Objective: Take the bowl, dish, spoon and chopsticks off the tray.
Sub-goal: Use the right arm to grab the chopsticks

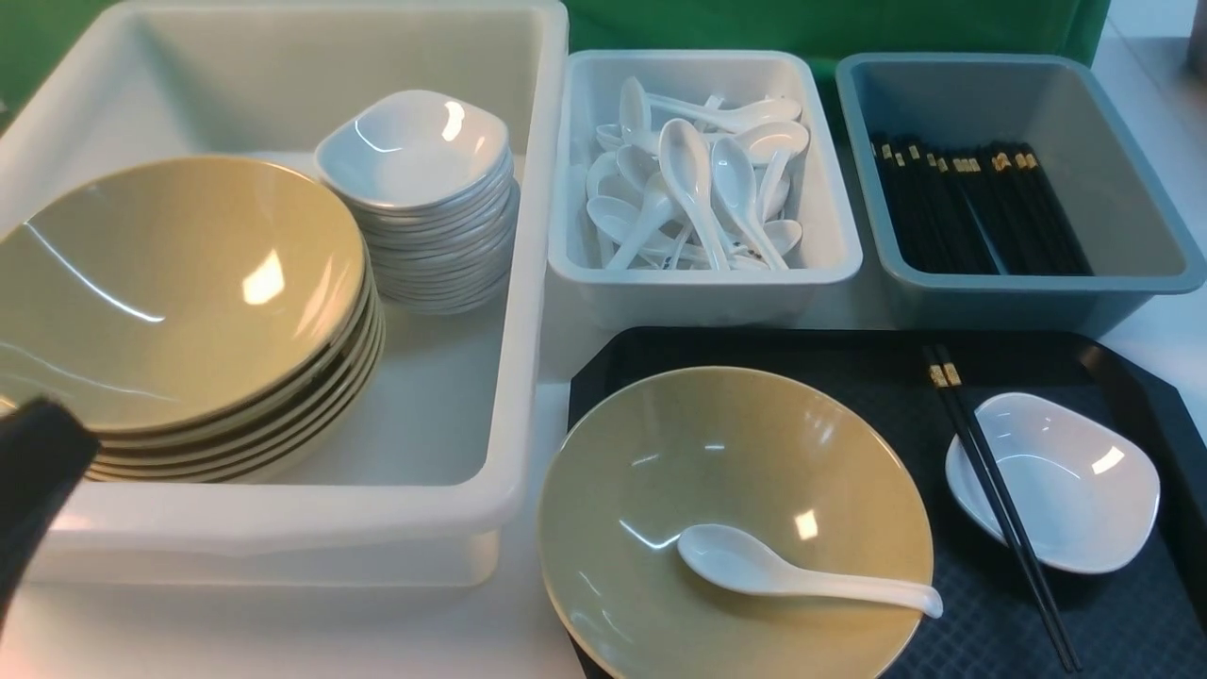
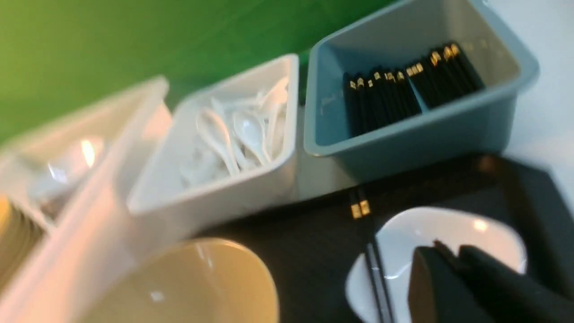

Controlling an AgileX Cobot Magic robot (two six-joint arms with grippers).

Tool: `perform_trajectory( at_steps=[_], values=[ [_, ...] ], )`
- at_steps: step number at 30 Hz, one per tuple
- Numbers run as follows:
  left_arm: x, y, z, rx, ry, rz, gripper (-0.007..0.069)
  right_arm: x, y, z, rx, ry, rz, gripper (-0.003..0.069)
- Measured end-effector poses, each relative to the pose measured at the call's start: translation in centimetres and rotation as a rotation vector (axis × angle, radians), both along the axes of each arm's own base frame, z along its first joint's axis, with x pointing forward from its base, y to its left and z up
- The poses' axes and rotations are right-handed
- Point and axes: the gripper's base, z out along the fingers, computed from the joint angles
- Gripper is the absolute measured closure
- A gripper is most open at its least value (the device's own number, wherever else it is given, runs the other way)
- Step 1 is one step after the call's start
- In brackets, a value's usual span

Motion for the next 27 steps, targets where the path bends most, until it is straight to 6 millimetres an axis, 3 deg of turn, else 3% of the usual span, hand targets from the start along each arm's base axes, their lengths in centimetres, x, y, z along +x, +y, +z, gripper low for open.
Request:
perform_trajectory(
  at_steps=[1, 3, 6, 7, 10, 15, 18, 20, 24, 27],
  values=[
    [0.1, 0.0, 0.2, 0.017, 0.01, 0.0, 0.0636, 0.1, 0.0, 0.2, -0.014, 0.009, 0.006, 0.0615],
    [2.4, 0.6, 2.0, 0.236, 0.184, 0.007, 0.0636, 2.0, 0.3, 3.1, -0.194, 0.15, 0.107, 0.0626],
    [4.1, 1.1, 2.4, 0.372, 0.349, 0.0, 0.0636, 3.8, 0.5, 4.1, -0.288, 0.282, 0.189, 0.0625],
    [5.2, 1.4, 2.7, 0.447, 0.449, -0.017, 0.0636, 5.6, 0.6, 4.7, -0.355, 0.42, 0.275, 0.0625],
    [6.8, 1.1, 2.5, 0.542, 0.563, -0.079, 0.0636, 7.6, 1.0, 4.7, -0.393, 0.554, 0.356, 0.0625],
    [8.9, -1.6, 1.4, 0.657, 0.646, -0.275, 0.0636, 10.8, 2.2, 3.4, -0.463, 0.683, 0.463, 0.0624],
    [10.6, -5.0, 0.7, 0.738, 0.67, -0.445, 0.0636, 13.3, 3.6, 1.8, -0.553, 0.788, 0.513, 0.0621],
    [11.2, -6.2, 0.7, 0.76, 0.665, -0.493, 0.0636, 14.1, 4.0, 1.5, -0.57, 0.81, 0.513, 0.0618],
    [12.9, -11.8, 1.3, 0.815, 0.587, -0.646, 0.0636, 17.9, 5.3, 0.3, -0.584, 0.869, 0.49, 0.054],
    [13.2, -13.6, 1.6, 0.824, 0.556, -0.687, 0.0636, 19.5, 5.7, -0.4, -0.575, 0.873, 0.475, 0.0464]
  ],
)
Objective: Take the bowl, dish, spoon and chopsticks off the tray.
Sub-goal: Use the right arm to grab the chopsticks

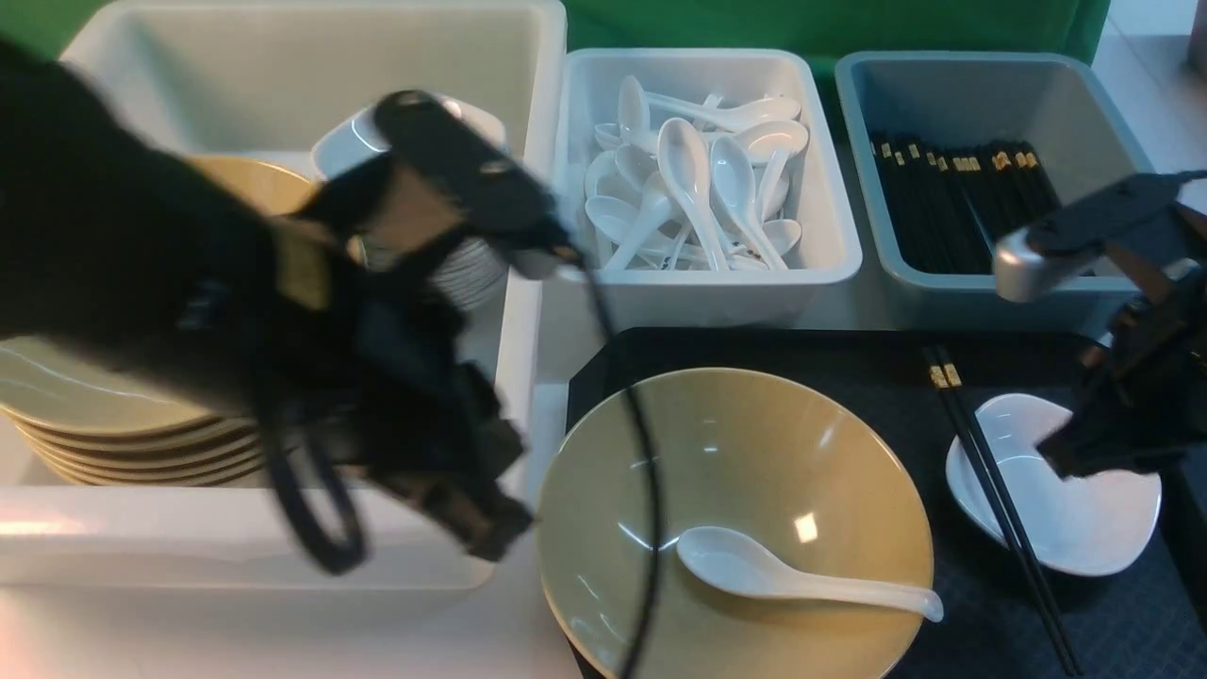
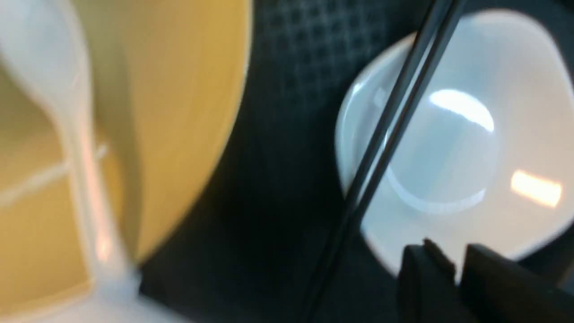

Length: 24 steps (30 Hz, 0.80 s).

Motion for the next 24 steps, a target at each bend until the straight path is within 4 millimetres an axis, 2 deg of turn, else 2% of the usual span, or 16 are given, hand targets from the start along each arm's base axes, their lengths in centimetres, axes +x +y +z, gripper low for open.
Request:
perform_trajectory(
  at_steps=[1, 2, 5, 7, 9, 17, 24],
  values=[
    [0.1, -0.7, 0.0, 0.0, 0.0, -0.017, 0.0636, 0.6, 0.2, -0.4, 0.004, -0.004, -0.012, 0.0428],
    [0.1, -1.6, -0.3, 0.005, 0.006, -0.042, 0.0636, 1.4, 0.4, -1.2, 0.006, 0.006, -0.028, 0.0362],
    [0.2, -2.8, -1.1, 0.026, 0.027, -0.071, 0.0636, 2.5, 0.7, -2.8, 0.005, 0.03, -0.052, 0.0243],
    [0.4, -3.2, -1.6, 0.04, 0.042, -0.077, 0.0636, 3.3, 1.0, -4.2, -0.001, 0.054, -0.055, 0.0181],
    [0.5, -3.3, -1.9, 0.048, 0.05, -0.078, 0.0636, 3.9, 1.3, -5.4, -0.005, 0.07, -0.056, 0.0155],
    [0.5, -3.3, -2.0, 0.051, 0.051, -0.078, 0.0636, 5.2, 1.6, -8.2, -0.008, 0.112, -0.094, 0.015],
    [0.5, -3.3, -2.0, 0.051, 0.051, -0.078, 0.0636, 5.7, 0.0, -8.3, -0.005, 0.123, -0.152, 0.0171]
  ],
)
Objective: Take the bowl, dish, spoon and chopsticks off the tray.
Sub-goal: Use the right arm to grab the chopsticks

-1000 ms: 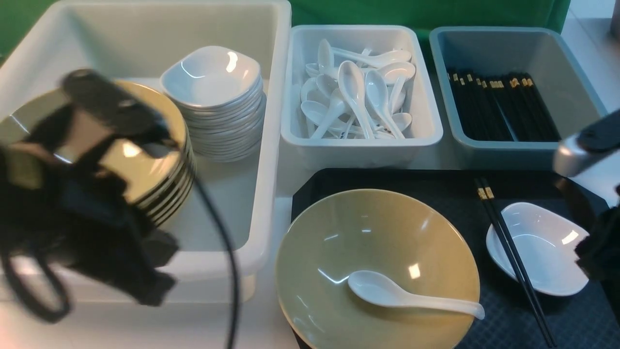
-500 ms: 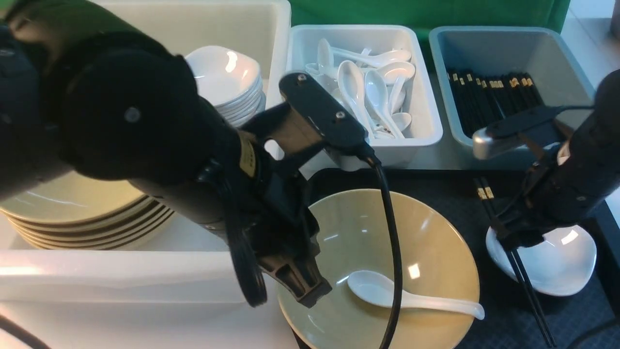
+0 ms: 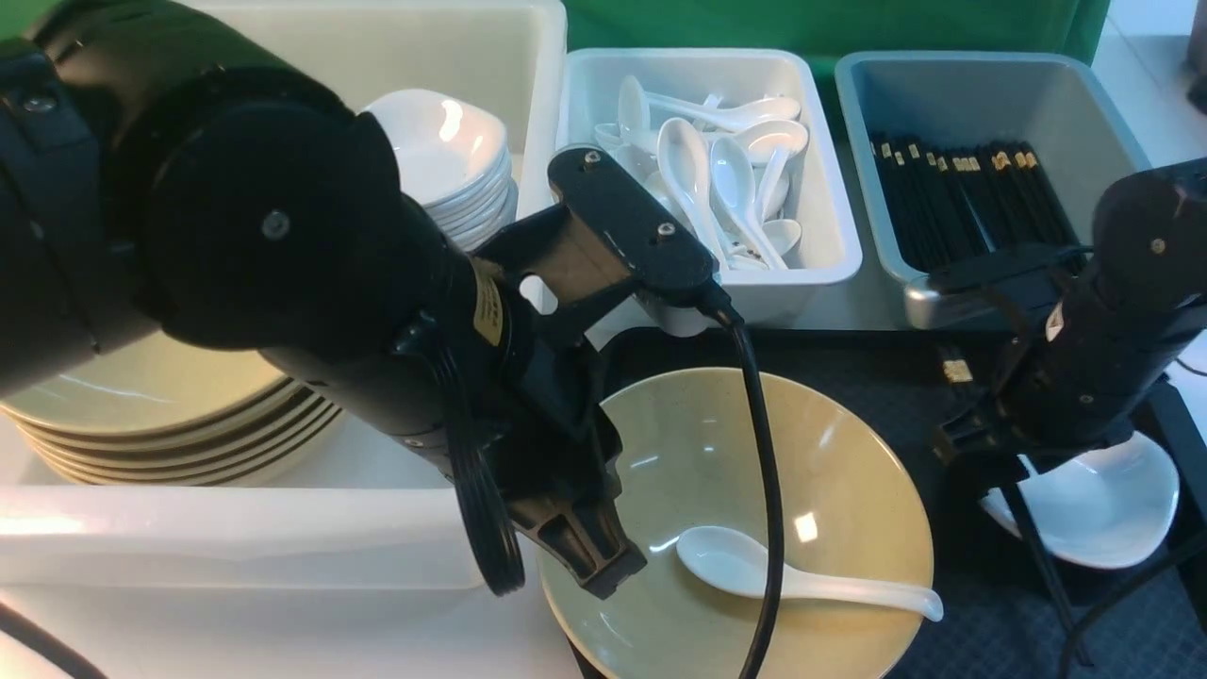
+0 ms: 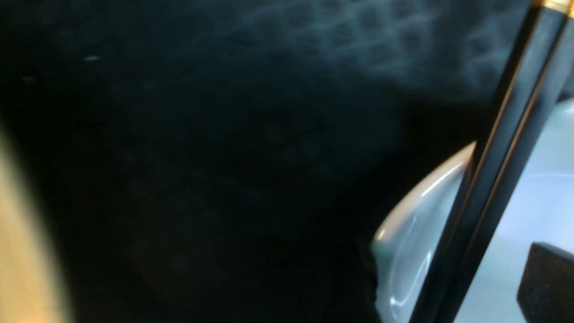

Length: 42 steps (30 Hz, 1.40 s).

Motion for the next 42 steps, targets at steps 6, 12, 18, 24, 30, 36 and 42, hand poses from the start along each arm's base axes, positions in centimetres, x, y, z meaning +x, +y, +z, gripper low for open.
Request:
perform_trajectory(
  at_steps=[6, 12, 18, 24, 30, 36, 42],
  values=[
    [0.1, -0.1, 0.1, -0.011, -0.017, 0.001, 0.0636, 0.1, -0.8, 0.0, -0.005, 0.01, -0.024, 0.0179],
    [0.2, -0.1, 0.1, -0.017, -0.022, 0.002, 0.0636, -0.3, -0.9, 0.0, -0.015, 0.045, -0.011, 0.0181],
    [0.2, -0.1, 0.1, -0.017, -0.022, 0.002, 0.0636, -0.7, -1.0, 1.1, -0.012, 0.024, -0.004, 0.0181],
    [0.2, -0.1, 0.1, -0.017, -0.023, 0.002, 0.0636, -0.7, -1.8, 2.1, -0.003, -0.016, -0.029, 0.0181],
    [0.4, -0.3, 0.1, -0.027, -0.037, 0.004, 0.0636, -0.1, -2.7, 2.1, 0.015, -0.066, -0.068, 0.0181],
    [0.8, -0.7, -0.6, -0.011, -0.026, 0.004, 0.0636, 0.4, -2.6, 0.8, 0.013, -0.037, -0.064, 0.0181],
    [1.0, -0.9, -1.0, 0.001, -0.014, 0.004, 0.0636, 0.5, -2.6, 0.4, 0.01, -0.024, -0.052, 0.0181]
  ],
)
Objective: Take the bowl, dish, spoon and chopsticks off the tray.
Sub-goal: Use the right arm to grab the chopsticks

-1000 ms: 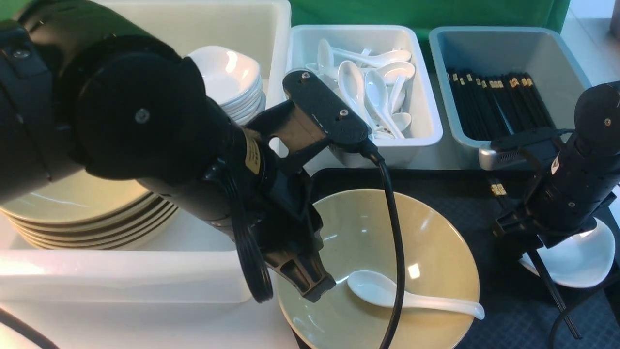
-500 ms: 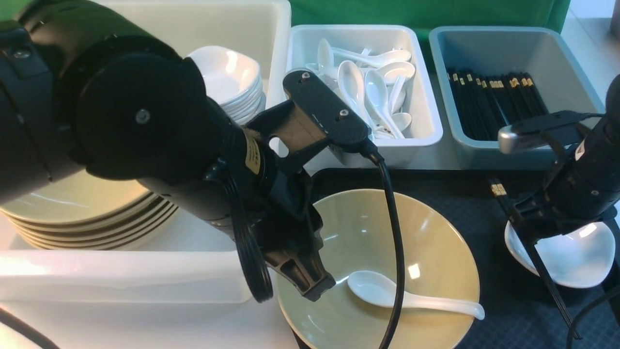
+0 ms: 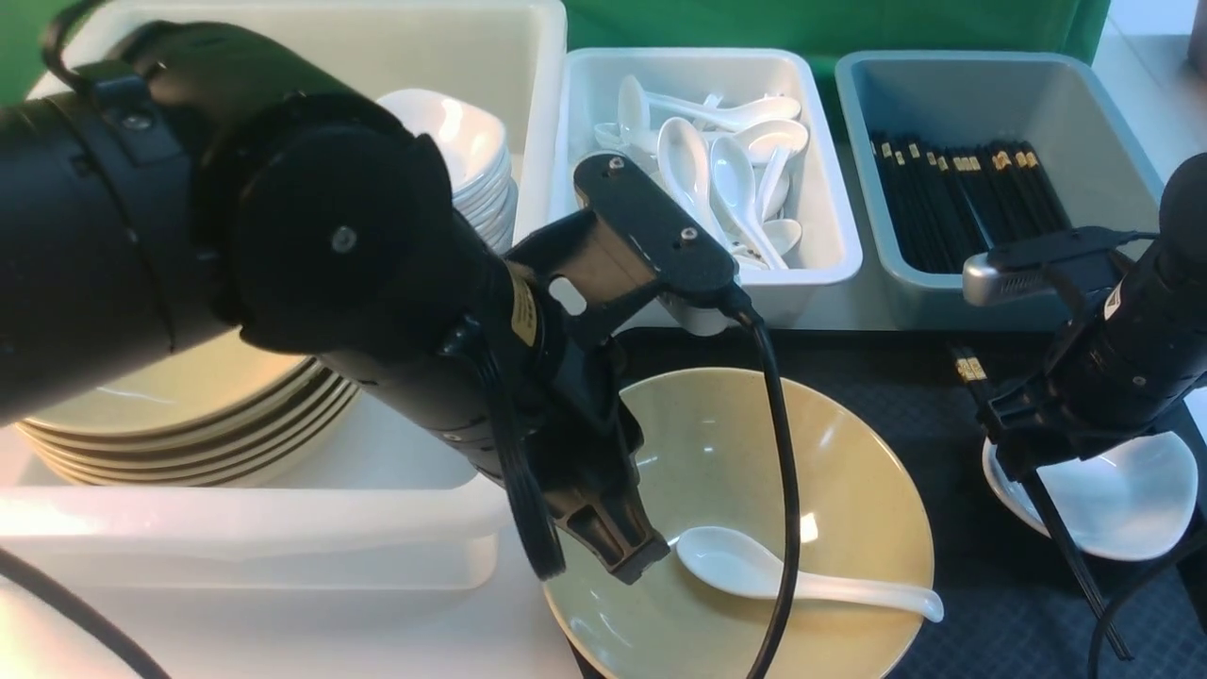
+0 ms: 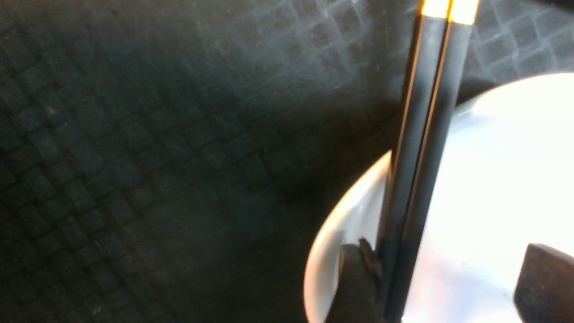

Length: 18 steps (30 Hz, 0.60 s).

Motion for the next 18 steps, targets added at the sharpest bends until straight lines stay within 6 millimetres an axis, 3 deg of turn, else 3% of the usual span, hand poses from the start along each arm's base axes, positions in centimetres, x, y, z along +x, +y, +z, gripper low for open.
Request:
perform_trajectory(
  at_steps=[7, 10, 13, 14, 17, 18],
  values=[
    [0.1, -0.1, -0.2, 0.005, 0.005, 0.0, 0.0636, 0.3, 0.0, -1.0, -0.003, 0.024, 0.003, 0.0186],
    [0.1, -0.1, -0.2, 0.005, 0.005, 0.0, 0.0636, 0.3, 0.0, -1.2, -0.002, 0.03, 0.004, 0.0221],
    [0.1, -0.1, -0.2, 0.005, 0.005, 0.0, 0.0636, 0.3, 0.1, -1.2, 0.007, 0.032, 0.005, 0.0311],
    [0.1, -0.1, -0.2, 0.005, 0.005, 0.0, 0.0636, 0.3, 0.1, -1.2, 0.007, 0.032, 0.005, 0.0311],
    [0.1, -0.1, -0.2, 0.005, 0.005, 0.0, 0.0636, 0.3, 0.1, -1.2, 0.004, 0.034, 0.018, 0.0469],
    [0.1, -0.1, -0.2, 0.005, 0.005, 0.0, 0.0636, 0.3, 0.1, -1.2, 0.004, 0.034, 0.018, 0.0477]
  ],
)
